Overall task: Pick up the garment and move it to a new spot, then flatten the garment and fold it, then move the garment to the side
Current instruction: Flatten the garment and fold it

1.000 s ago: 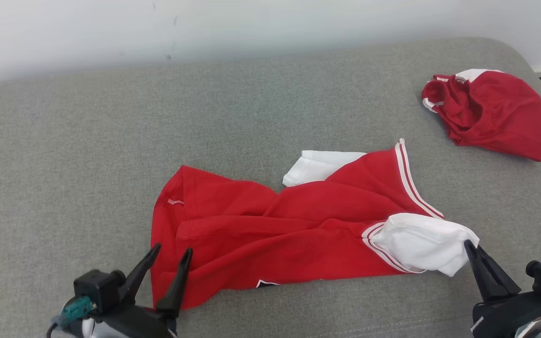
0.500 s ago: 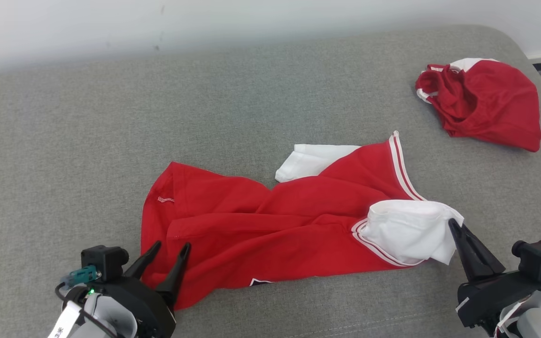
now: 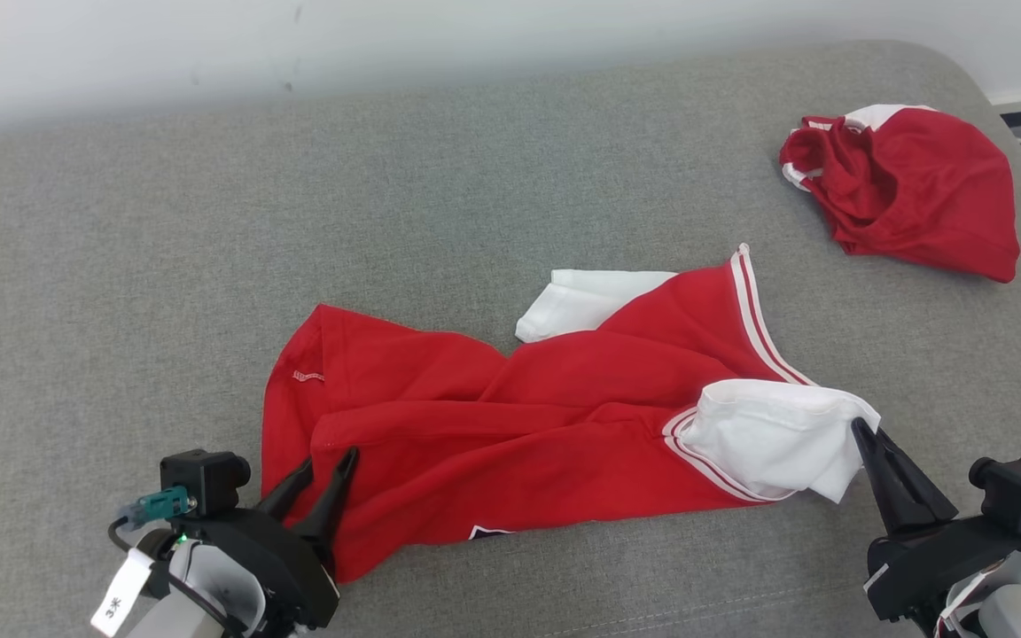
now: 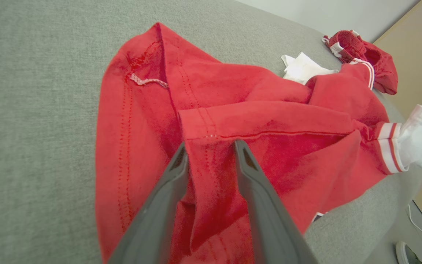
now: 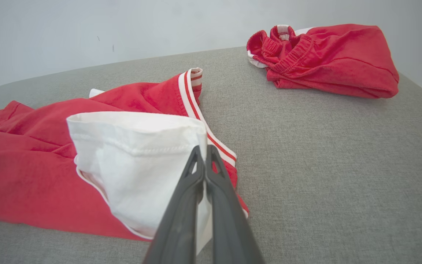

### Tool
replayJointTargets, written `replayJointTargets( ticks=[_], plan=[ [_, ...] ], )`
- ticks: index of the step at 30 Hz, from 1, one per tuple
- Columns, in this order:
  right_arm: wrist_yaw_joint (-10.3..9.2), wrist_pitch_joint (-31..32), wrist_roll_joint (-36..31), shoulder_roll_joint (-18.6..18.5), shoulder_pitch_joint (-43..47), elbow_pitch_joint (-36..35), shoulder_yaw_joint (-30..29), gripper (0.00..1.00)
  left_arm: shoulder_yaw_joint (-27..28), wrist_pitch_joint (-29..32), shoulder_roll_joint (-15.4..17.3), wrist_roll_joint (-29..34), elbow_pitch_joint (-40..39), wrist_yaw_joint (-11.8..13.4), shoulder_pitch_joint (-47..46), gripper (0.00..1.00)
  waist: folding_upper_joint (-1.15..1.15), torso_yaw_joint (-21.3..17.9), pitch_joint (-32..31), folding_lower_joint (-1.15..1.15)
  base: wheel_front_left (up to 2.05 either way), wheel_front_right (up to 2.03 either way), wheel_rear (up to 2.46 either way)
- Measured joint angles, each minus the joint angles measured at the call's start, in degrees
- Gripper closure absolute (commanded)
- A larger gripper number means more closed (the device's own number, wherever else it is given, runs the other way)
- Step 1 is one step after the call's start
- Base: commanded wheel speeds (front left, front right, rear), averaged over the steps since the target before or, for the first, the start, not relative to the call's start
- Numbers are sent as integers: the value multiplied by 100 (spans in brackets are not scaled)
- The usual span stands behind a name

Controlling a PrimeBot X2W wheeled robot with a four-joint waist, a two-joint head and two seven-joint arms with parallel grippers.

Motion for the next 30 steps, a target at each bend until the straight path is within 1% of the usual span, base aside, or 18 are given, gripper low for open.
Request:
replayJointTargets(
  ticks=[1, 2, 4, 6, 7, 9, 16, 21, 23, 24, 27, 30],
  plan=[
    [0, 0, 0, 3, 0, 1, 0, 100, 2, -8, -7, 0, 2, 0, -4, 50, 0, 4, -3, 0, 0, 0, 0],
    [0, 0, 1, 4, 0, 5, 1, 100, 1, -29, -14, 0, 9, -3, -4, 52, 0, 8, -6, 0, 0, 0, 0],
    [0, -1, 1, 4, 0, 14, 1, 100, -1, -48, -23, 0, 19, -7, -4, 58, 0, 19, -16, 0, 0, 0, 0],
    [0, -1, 2, 4, 0, 19, 3, 100, -11, -97, -25, 0, 27, -8, -4, 71, 0, 30, -25, 0, 0, 0, 0],
    [0, -1, 2, 5, 0, 22, 4, 100, -13, -108, -30, 0, 26, -33, -4, 75, 0, 35, -29, 0, 0, 0, 0],
    [0, -1, 4, 4, 0, 24, 8, 100, -22, -163, -47, 0, 15, -48, -4, 100, 0, 46, -37, 0, 0, 0, 0],
    [0, -1, 9, 4, -2, 30, 8, 100, -3, -457, -45, 3, -127, -55, 1, 100, 0, 69, -73, 0, 0, 0, 0],
    [0, -2, 98, 30, -10, -35, -144, 100, 97, -626, 49, -11, -442, -98, 19, 100, 0, 76, -124, 0, 0, 0, 0],
    [0, -2, 178, 74, -33, -134, -248, 100, 172, -700, 124, -22, -627, -98, 21, 100, 0, 83, -149, 0, 0, 0, 0],
    [0, -2, 313, 142, -76, -250, -414, 100, 266, -745, 194, -25, -810, -98, 36, 100, 0, 93, -178, 0, 0, 0, 0],
    [0, -3, 445, 243, -144, -545, -697, 100, 409, -803, 357, -82, -1141, -98, 153, 100, 0, 106, -220, 0, 0, 0, 0],
    [0, -27, 468, 259, -177, -770, -737, 100, 486, -805, 603, -170, -1495, -99, 538, 100, 0, 90, -257, 0, 0, 0, 0]
  ],
)
